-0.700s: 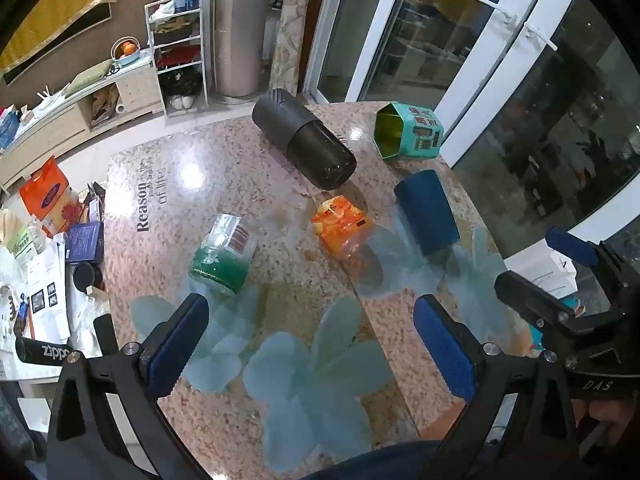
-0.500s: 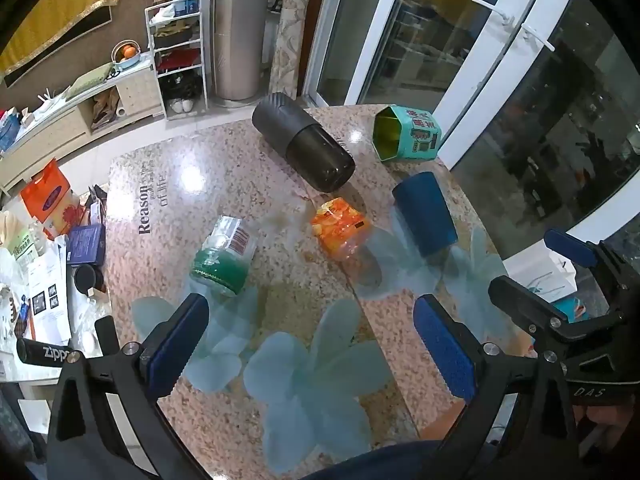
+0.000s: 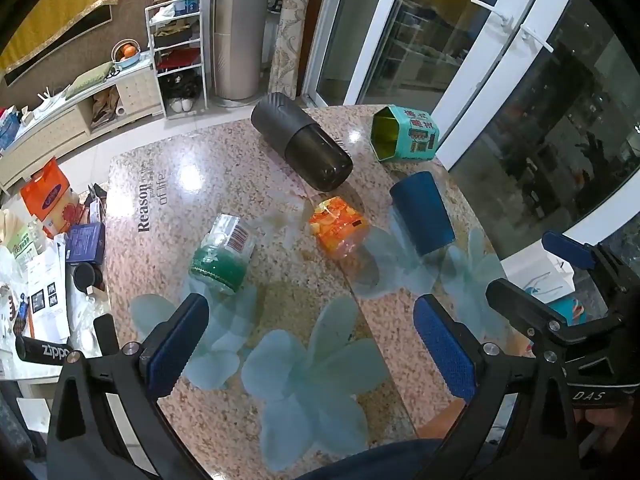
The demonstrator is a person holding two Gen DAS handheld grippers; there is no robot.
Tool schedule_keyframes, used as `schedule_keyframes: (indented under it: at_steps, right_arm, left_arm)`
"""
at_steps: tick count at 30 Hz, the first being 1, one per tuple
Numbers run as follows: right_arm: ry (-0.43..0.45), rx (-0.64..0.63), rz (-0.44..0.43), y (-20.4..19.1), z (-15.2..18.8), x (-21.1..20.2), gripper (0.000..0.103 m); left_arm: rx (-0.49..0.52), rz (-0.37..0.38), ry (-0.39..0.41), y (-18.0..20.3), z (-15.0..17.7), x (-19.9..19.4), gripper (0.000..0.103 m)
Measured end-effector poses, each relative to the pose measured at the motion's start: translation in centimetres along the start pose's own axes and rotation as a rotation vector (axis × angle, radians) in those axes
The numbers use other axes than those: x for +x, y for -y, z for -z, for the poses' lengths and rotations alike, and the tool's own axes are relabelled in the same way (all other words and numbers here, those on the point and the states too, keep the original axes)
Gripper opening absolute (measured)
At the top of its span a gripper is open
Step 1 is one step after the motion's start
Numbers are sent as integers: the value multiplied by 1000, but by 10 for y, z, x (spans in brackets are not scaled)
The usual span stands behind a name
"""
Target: Flip cup upright
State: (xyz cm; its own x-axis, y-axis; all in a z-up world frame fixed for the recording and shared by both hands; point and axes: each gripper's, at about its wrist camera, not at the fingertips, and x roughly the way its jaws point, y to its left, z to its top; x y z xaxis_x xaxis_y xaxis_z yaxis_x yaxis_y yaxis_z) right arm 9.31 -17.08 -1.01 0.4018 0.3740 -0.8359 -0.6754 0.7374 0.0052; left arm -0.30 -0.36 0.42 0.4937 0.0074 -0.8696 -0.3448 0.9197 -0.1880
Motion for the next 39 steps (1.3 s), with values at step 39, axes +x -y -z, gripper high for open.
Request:
schedule_keyframes:
  at_steps: [39]
  right_arm:
    - [-101, 5, -24, 7, -1, 11, 103]
  left_arm:
    - [-21, 35, -16, 2, 0, 3, 103]
